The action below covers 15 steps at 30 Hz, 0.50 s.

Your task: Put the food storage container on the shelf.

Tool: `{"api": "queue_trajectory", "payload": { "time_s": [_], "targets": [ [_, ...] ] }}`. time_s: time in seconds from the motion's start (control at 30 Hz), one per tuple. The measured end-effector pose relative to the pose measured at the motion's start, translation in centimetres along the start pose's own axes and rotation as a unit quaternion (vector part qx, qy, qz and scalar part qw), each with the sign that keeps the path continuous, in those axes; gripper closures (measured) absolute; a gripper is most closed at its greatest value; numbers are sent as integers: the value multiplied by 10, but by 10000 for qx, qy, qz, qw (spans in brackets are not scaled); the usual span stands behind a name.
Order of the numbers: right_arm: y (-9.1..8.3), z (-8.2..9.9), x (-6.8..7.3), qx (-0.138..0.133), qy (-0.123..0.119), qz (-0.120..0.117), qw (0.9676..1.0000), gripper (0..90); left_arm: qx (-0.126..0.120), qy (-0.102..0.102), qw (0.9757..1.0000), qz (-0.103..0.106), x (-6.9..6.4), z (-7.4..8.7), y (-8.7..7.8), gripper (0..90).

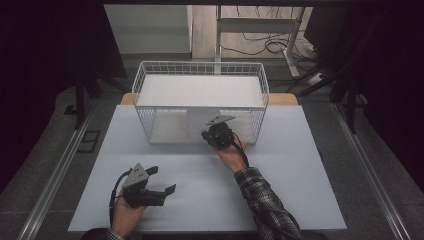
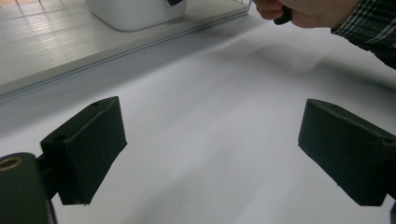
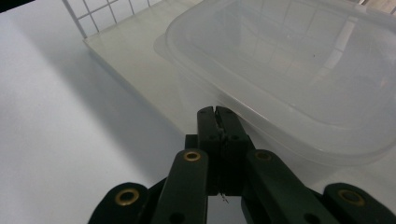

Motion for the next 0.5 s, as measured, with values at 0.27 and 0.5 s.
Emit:
{"api": "queue_trajectory", "payload": {
  "time_s": [0.27,0.5],
  "targets": [
    [3,-2,-2,10,34,-2,10000,862,-6,-17,10000,-5,1,0,0,71],
    [-4,-4,6,-57,100,-150,9998,679,45,-56,10000,24,1,1,0,70]
  ]
}}
Point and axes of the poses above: each handheld gripper's, and its own axes: y roughly forward along the jaws, z roughly out of its underside, x roughly to its left, the point moved 5 cm from there along y, roughly forward along the jaws, and after that the axes turned 13 degrees about -x, right-handed, at the moved point
